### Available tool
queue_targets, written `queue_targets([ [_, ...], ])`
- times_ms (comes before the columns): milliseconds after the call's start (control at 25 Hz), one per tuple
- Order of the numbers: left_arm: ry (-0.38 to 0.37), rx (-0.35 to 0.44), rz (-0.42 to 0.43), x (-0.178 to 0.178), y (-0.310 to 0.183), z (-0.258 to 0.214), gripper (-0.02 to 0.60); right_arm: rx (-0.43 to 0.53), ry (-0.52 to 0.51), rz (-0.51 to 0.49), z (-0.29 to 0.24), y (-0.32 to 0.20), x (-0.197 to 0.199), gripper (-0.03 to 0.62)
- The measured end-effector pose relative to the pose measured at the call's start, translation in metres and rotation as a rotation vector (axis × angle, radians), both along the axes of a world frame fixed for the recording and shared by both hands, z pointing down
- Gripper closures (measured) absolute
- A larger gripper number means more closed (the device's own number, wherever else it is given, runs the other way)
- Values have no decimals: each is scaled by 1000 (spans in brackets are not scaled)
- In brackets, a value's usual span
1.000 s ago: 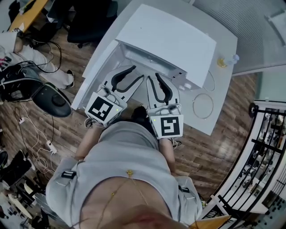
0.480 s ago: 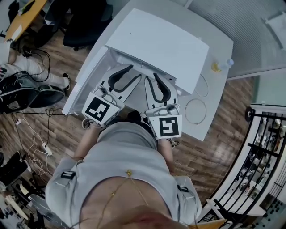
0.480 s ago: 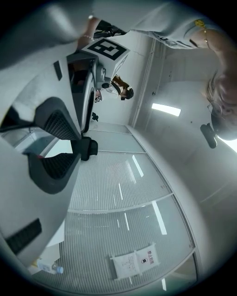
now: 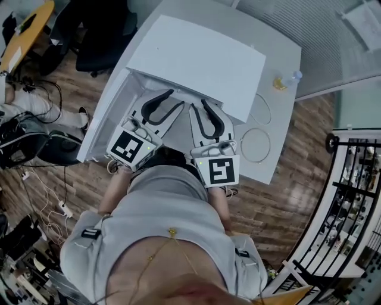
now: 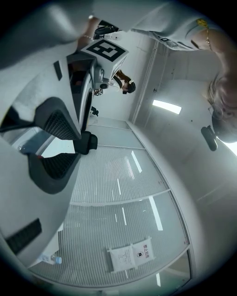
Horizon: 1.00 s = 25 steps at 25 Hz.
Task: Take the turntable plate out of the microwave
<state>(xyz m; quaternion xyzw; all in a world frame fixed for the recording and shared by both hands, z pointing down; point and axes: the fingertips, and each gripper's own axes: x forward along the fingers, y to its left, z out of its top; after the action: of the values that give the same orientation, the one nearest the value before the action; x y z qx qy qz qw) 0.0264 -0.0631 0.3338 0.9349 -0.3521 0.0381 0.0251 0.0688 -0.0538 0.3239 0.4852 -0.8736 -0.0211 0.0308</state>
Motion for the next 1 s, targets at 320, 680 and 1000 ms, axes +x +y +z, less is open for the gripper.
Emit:
queue_targets([
  [320,40,3,59,7,-7,-6,430,-1,5,59,0,-7,10,497],
  [680,15,36,97,-13,-24,-19,430,7,18,75,-9,-27,-16,497],
  [1000,6,30,123,-27,-40,-17,430,-2,20,122,-8,-41,-31,497],
])
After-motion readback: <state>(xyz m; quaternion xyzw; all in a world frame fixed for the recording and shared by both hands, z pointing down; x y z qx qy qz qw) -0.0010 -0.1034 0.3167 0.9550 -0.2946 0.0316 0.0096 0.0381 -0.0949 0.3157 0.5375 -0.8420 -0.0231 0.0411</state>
